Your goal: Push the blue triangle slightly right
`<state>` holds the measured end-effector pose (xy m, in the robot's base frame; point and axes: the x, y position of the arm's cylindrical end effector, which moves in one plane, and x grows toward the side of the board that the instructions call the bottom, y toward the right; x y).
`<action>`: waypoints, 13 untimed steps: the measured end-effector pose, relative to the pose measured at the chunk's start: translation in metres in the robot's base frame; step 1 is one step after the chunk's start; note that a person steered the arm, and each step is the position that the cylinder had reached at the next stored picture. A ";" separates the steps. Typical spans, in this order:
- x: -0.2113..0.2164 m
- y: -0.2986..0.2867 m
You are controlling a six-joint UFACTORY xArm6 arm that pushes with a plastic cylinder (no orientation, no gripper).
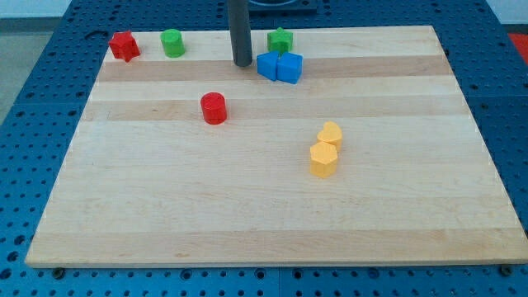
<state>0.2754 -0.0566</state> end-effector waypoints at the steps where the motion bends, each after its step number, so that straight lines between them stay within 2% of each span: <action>1: 0.011 0.000; 3: 0.034 0.000; 5: 0.034 0.019; 13: 0.025 0.029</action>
<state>0.3006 -0.0277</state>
